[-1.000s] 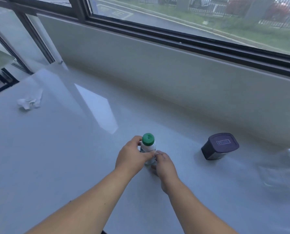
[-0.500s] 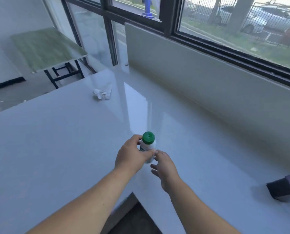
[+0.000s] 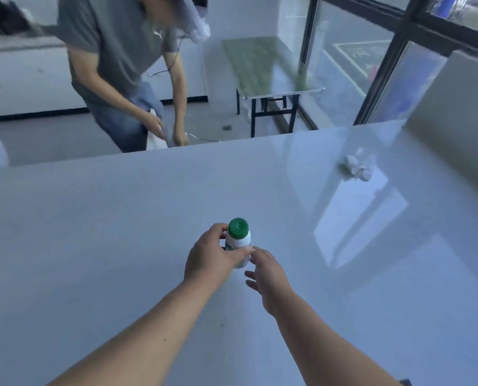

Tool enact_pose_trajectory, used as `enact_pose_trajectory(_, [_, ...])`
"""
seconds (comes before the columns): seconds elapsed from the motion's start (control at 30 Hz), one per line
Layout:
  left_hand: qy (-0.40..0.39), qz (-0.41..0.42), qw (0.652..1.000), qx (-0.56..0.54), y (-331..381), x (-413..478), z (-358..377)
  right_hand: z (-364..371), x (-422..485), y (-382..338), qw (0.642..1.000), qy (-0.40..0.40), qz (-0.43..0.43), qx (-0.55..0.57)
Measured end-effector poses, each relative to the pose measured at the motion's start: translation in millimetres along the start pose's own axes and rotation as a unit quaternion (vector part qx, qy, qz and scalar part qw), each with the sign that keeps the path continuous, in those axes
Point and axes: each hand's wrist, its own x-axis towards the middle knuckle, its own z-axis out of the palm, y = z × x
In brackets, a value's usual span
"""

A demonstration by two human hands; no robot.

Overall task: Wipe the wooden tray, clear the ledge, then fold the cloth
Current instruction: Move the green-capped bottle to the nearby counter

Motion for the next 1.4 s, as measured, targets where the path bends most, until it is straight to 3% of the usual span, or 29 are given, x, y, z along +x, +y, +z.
enact_pose_trajectory(0.27, [0.059,-0.065,0.996,-0.002,-83.1,12.8,-78.6,113.3,22.9,12.5,0.995,-0.062,0.028,-0.071])
enact_pose_trajectory(0.83, [0.033,-0.091,0.995,-0.014,-116.8,15.7,-82.5,135.8,34.6,33.0,0.993,-0.047,0.025,-0.104])
enact_pose_trajectory(0.93, [0.021,-0.156,0.986,0.057,-118.2,5.6,-82.0,123.7,31.5,36.1,0.988,-0.034,-0.012,-0.148])
enact_pose_trajectory(1.03, [-0.037,-0.194,0.965,0.17,-121.7,-16.9,-77.6,91.5,25.1,35.7,0.953,0.027,-0.108,-0.284])
enact_pose_trajectory(1.13, [-0.118,-0.123,0.965,0.198,-111.9,-34.7,-53.0,38.4,14.0,31.0,0.879,0.097,-0.185,-0.429])
enact_pose_trajectory(1.27, [-0.123,0.059,0.963,0.23,-52.3,-32.1,7.9,-60.7,-14.6,23.9,0.793,0.186,-0.212,-0.54])
enact_pose_trajectory(1.4, [-0.161,0.197,0.922,0.293,32.7,-37.5,87.7,-175.3,-63.6,28.5,0.765,0.276,-0.188,-0.551])
